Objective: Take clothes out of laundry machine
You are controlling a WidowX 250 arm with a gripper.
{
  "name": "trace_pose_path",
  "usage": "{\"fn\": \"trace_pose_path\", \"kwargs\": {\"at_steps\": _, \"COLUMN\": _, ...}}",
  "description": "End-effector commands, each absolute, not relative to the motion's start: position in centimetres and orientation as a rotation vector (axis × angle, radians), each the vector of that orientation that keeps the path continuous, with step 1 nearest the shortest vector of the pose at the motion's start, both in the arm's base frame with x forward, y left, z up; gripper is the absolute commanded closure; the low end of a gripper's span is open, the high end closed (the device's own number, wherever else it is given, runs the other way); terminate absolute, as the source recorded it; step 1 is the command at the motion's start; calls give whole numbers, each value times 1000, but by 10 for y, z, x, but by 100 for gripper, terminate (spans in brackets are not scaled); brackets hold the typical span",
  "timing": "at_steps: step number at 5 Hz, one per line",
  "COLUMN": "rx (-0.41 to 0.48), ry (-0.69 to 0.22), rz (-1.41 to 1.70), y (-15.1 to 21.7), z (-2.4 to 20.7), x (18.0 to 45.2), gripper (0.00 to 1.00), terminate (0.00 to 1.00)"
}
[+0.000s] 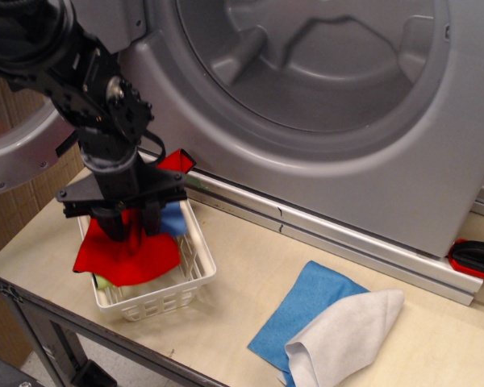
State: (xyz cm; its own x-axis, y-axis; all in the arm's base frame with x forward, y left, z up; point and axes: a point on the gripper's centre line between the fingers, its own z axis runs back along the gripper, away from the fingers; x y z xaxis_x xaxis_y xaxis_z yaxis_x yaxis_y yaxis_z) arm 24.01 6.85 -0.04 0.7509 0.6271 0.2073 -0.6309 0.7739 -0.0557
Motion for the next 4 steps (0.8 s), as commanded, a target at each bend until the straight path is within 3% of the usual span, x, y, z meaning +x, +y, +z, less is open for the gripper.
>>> {"fn": "trace_pose_path", "kwargs": {"at_steps": 1, "rx": 20, "ry": -227, "rz": 686, "y": 56, "z": 51, "x": 245, "gripper": 0, "terminate": 0}}
{"fn": "trace_pose_path", "kwargs": {"at_steps": 2, "rx": 43, "ry": -235, "rz": 695, "y": 54, "z": 67, "x": 246, "gripper": 0, "terminate": 0}}
{"fn": "trace_pose_path", "kwargs": {"at_steps": 3, "rx": 43, "ry": -235, "rz": 695, "y": 54, "z": 67, "x": 246, "gripper": 0, "terminate": 0}}
{"fn": "trace_pose_path", "kwargs": {"at_steps": 4, "rx": 43, "ry": -235, "rz": 695, "y": 54, "z": 67, "x": 246, "gripper": 0, "terminate": 100}}
